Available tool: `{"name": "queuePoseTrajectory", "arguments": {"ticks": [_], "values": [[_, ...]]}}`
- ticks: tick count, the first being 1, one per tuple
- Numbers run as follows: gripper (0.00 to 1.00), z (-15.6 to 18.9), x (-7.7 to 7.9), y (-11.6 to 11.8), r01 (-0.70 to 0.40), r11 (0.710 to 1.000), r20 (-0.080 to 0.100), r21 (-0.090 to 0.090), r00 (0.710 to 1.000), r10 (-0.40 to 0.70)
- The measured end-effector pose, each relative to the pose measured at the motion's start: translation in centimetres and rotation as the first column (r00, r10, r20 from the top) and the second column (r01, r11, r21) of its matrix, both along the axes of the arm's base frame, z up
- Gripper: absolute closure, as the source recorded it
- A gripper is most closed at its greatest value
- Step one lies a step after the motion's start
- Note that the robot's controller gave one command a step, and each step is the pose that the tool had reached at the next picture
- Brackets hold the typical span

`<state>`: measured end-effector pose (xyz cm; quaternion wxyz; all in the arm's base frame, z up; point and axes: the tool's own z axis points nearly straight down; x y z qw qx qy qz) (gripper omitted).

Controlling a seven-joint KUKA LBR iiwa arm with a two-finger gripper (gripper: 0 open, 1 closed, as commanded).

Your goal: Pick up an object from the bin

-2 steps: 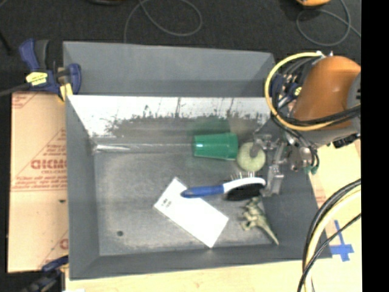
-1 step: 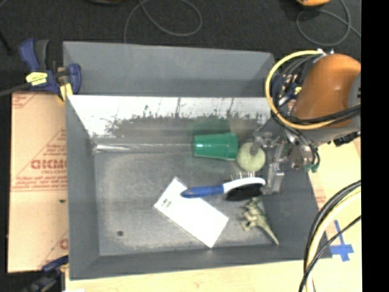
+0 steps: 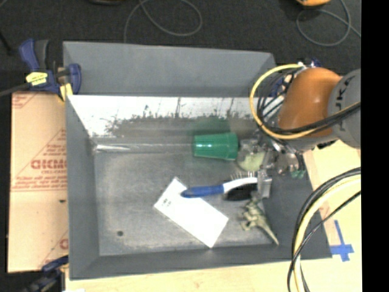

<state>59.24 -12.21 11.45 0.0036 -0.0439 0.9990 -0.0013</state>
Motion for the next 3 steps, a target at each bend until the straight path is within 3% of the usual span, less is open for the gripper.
{"name": "queuePoseTrajectory", "arguments": {"ticks": [2,3], "values": [[0.00,-1.3,1.3,0.6,-0.038,0.999,0.000,-0.001,0.999,0.038],[0.00,-2.8,1.2,-0.5,-0.033,0.999,0.038,-0.008,0.999,0.034]]}}
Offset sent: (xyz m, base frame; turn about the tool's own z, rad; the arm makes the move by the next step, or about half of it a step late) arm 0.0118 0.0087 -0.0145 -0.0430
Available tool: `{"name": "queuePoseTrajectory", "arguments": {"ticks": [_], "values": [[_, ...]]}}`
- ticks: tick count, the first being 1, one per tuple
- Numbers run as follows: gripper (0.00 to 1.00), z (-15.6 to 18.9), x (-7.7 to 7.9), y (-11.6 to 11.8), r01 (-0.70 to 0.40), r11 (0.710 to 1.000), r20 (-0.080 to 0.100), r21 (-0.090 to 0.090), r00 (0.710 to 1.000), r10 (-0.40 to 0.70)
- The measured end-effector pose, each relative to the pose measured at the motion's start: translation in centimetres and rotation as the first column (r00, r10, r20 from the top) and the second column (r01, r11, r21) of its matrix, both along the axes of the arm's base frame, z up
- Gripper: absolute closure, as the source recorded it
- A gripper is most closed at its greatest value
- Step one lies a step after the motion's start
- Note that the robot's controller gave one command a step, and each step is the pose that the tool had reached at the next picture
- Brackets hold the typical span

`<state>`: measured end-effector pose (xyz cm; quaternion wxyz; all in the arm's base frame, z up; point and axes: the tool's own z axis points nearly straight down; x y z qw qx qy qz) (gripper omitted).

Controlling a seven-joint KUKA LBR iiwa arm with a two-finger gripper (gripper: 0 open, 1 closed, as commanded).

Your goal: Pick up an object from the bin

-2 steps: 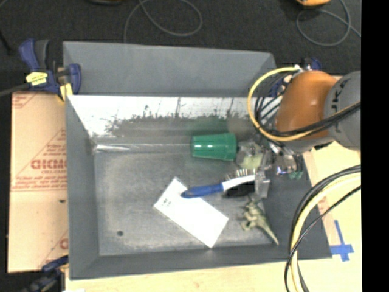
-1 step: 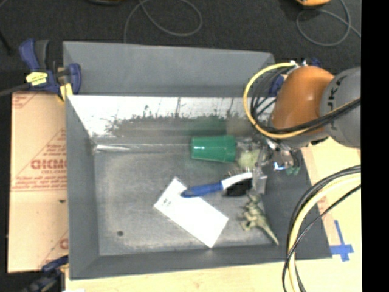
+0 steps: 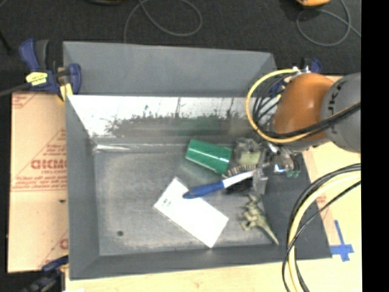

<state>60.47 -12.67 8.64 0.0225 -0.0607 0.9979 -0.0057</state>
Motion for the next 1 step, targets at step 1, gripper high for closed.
{"name": "queuePoseTrajectory", "arguments": {"ticks": [1], "values": [[1.00,0.11,-0.14,0.84,-0.090,0.996,-0.042,0.005,0.995,0.090]]}}
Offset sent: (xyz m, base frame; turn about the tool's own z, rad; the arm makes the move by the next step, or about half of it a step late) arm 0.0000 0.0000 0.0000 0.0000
